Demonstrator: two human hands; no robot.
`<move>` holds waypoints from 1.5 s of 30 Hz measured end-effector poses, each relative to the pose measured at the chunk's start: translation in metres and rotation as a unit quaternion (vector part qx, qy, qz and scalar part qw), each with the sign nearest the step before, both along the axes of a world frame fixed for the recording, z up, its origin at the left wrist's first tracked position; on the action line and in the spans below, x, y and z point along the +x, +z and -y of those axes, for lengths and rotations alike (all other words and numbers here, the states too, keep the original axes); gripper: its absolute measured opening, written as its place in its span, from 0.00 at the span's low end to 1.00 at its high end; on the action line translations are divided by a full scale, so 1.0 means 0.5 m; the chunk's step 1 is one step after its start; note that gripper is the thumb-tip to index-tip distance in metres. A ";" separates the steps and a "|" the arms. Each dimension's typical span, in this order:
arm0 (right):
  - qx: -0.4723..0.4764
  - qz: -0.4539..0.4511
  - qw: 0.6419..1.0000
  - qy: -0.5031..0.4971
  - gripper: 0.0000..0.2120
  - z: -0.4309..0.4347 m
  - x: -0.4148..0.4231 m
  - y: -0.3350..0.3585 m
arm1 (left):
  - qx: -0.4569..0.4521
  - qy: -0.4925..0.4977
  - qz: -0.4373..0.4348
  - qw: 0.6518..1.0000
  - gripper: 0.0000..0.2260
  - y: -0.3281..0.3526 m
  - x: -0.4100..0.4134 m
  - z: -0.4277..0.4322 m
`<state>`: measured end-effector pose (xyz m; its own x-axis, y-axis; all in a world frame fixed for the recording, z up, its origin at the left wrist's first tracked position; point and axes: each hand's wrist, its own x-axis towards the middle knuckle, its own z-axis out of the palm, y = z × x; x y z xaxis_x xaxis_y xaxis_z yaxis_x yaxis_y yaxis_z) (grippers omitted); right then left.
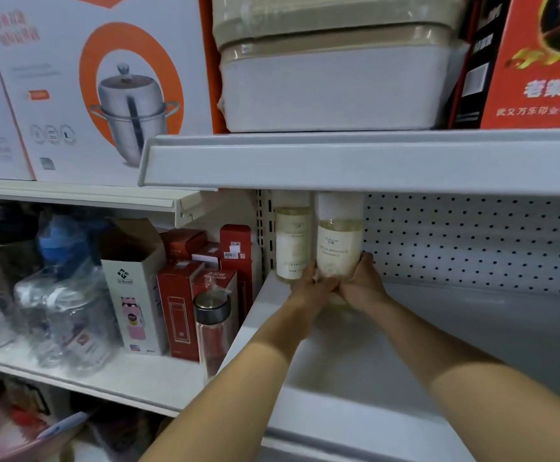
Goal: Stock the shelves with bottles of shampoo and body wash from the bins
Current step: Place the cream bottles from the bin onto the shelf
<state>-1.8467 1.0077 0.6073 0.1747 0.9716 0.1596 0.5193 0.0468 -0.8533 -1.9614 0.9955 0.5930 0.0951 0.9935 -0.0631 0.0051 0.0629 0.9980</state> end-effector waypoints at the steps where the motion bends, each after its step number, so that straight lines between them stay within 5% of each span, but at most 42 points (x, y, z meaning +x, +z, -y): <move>1: 0.002 -0.002 1.000 -0.004 0.31 -0.012 -0.001 0.000 | 0.000 -0.001 -0.002 1.000 0.26 0.001 0.000 -0.008; 11: -0.003 -0.017 1.000 -0.009 0.38 -0.074 -0.004 -0.002 | -0.020 -0.003 0.016 1.000 0.19 -0.005 0.006 -0.063; 22: -0.019 -0.048 0.999 0.005 0.55 -0.132 0.018 -0.018 | -0.051 -0.003 0.025 0.998 0.29 0.002 0.018 -0.081; 27: -0.035 -0.033 0.999 0.006 0.43 -0.123 0.009 -0.003 | -0.067 0.001 0.029 0.997 0.28 0.008 0.016 -0.073; 32: -0.060 0.013 0.998 -0.023 0.45 -0.082 -0.004 0.007 | -0.107 0.016 0.083 0.991 0.03 0.038 -0.019 -0.009; 38: -0.067 0.003 0.994 -0.081 0.40 0.009 -0.048 0.012 | -0.128 0.018 0.166 0.978 0.07 0.058 -0.100 0.100; 45: 0.016 -0.107 0.994 0.005 0.20 0.172 -0.140 0.040 | -0.101 0.075 0.310 0.942 0.16 0.069 -0.199 0.237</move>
<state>-1.9170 0.9219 0.6274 0.1989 0.9683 0.1510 0.3261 0.0800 -0.9419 -2.0611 0.8771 0.6274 0.0360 0.9722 -0.2314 -0.5992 0.2063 0.7736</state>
